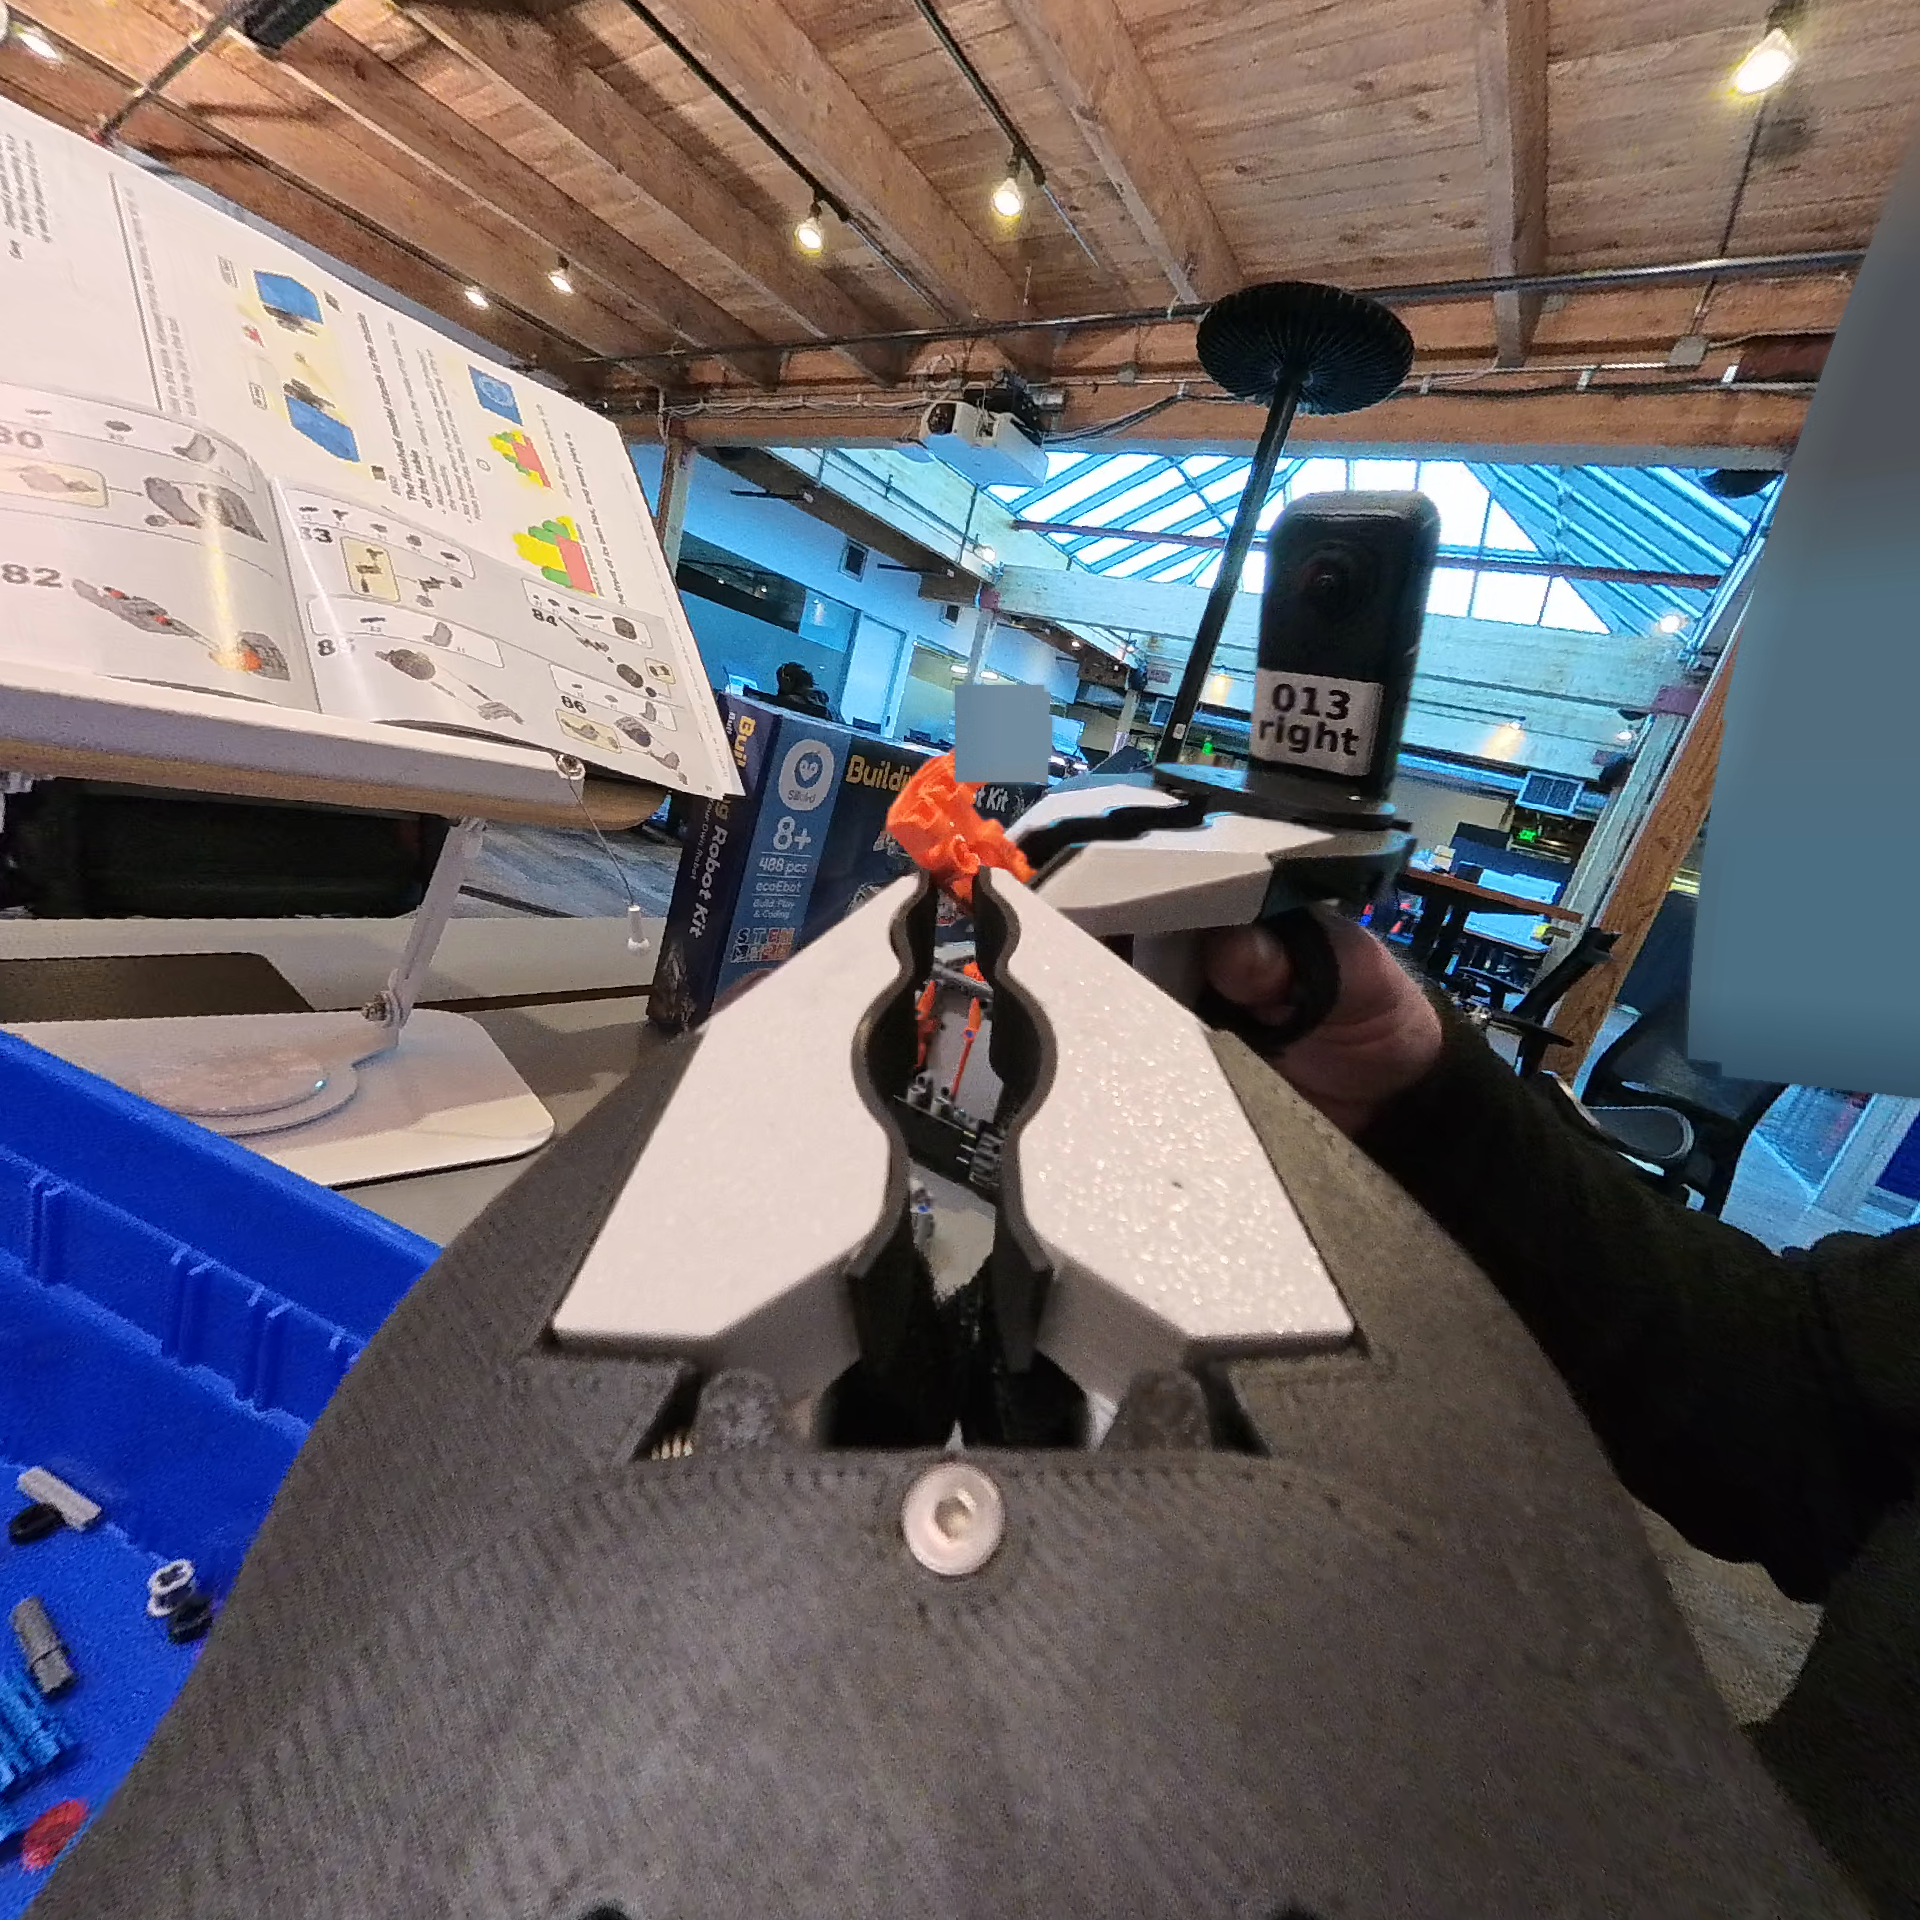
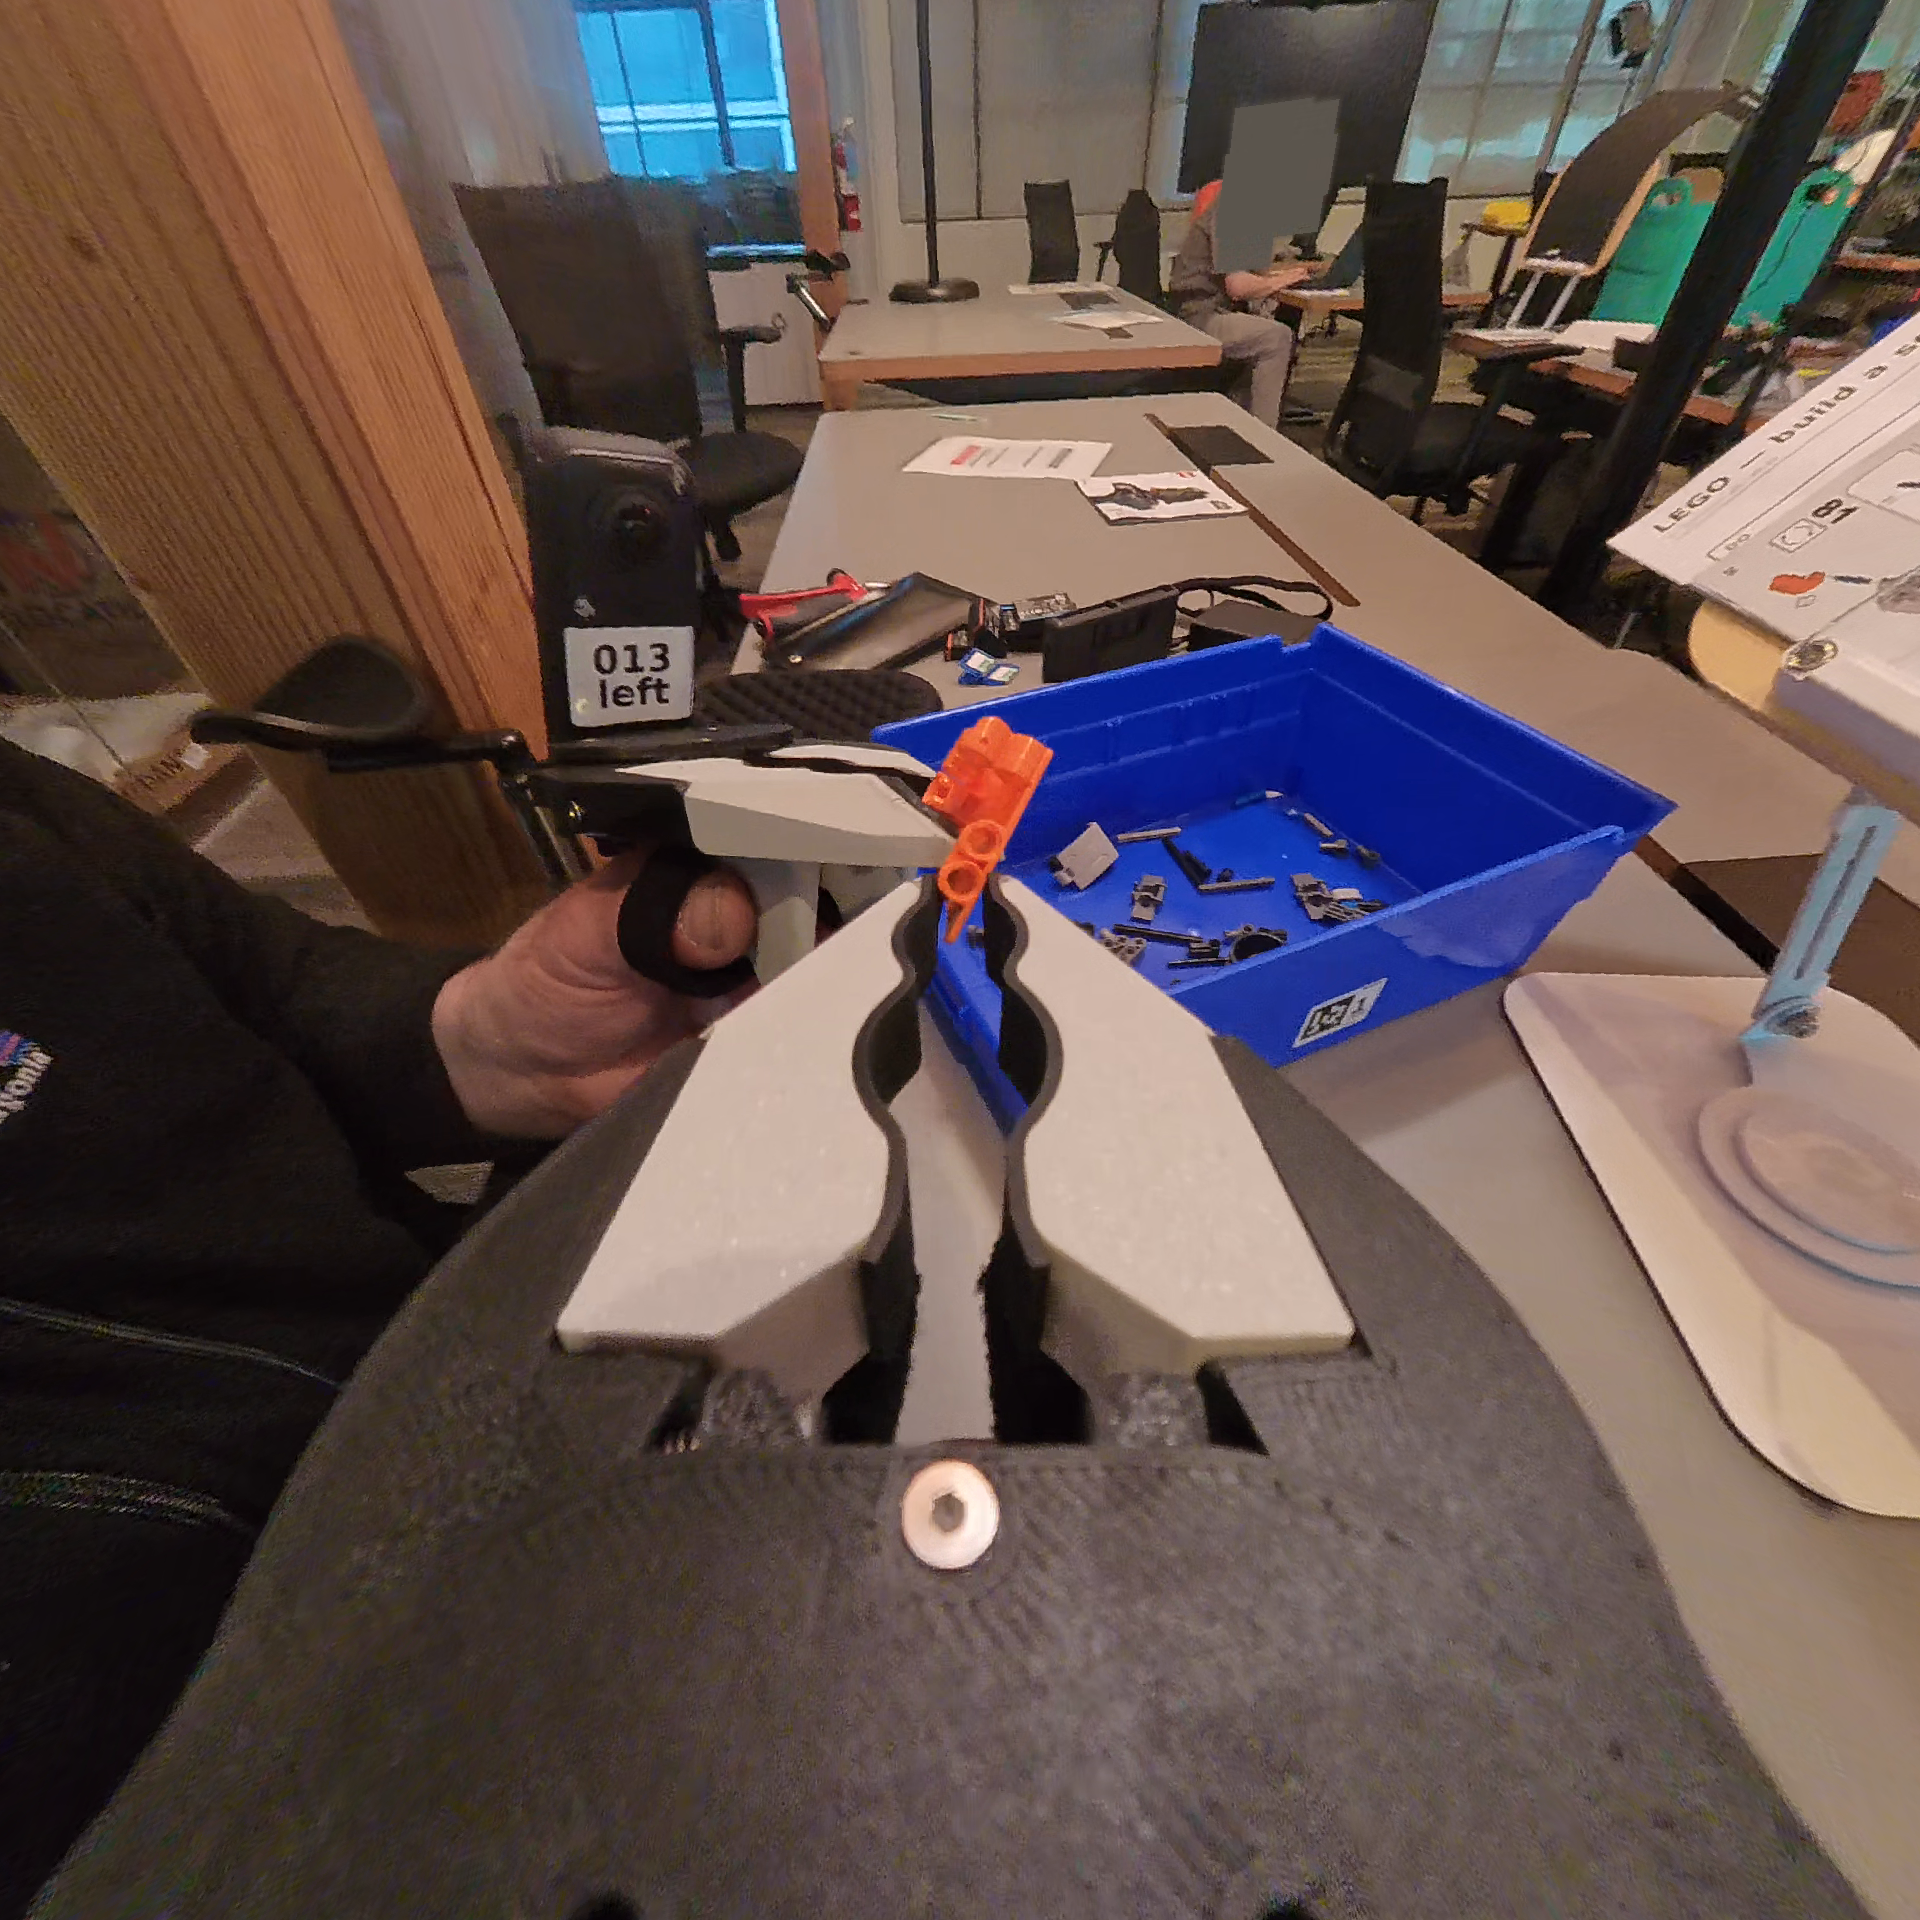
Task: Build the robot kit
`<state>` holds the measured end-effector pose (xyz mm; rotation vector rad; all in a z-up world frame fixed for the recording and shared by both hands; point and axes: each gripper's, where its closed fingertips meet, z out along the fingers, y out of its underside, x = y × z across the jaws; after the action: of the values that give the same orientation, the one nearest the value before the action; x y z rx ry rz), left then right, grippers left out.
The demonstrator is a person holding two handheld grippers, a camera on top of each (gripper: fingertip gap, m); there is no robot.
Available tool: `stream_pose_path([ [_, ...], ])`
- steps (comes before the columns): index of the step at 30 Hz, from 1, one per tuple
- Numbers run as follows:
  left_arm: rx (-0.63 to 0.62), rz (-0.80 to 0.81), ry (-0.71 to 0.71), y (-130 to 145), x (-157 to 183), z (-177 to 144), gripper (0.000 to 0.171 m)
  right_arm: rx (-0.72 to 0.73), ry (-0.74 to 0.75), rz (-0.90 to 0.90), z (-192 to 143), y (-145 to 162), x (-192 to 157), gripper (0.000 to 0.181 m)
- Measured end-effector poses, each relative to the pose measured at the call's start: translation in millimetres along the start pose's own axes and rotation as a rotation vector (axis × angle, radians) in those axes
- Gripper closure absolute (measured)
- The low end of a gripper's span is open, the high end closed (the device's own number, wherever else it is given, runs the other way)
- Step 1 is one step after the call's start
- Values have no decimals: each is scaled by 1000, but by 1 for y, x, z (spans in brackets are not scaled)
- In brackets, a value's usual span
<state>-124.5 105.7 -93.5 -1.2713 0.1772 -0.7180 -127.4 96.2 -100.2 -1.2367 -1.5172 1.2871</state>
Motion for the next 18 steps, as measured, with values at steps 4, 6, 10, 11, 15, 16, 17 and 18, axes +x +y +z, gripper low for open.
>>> stream_pose_path([
  [4,-23,-38,33,6,1,2,167,-4,-32,25,-3,2,1,177],
  [6,-29,-49,44,8,2,2,167,-14,-42,29,-4,4,1,177],
  [10,-39,-29,37,10,2,1,166,-26,-49,28,-6,5,2,177],
  [11,-36,-18,29,9,1,0,165,-24,-47,28,-7,5,2,177],
  [15,-36,54,-30,4,-6,-4,156,-27,-19,28,-12,4,8,178],
  [16,-37,83,-44,2,-7,-5,156,-33,-12,28,-12,4,9,177],
  [17,-45,116,-58,2,-7,-4,154,-37,-7,25,-12,5,10,177],
  [18,-54,151,-70,1,-6,-4,153,-41,-7,21,-12,5,9,177],
])
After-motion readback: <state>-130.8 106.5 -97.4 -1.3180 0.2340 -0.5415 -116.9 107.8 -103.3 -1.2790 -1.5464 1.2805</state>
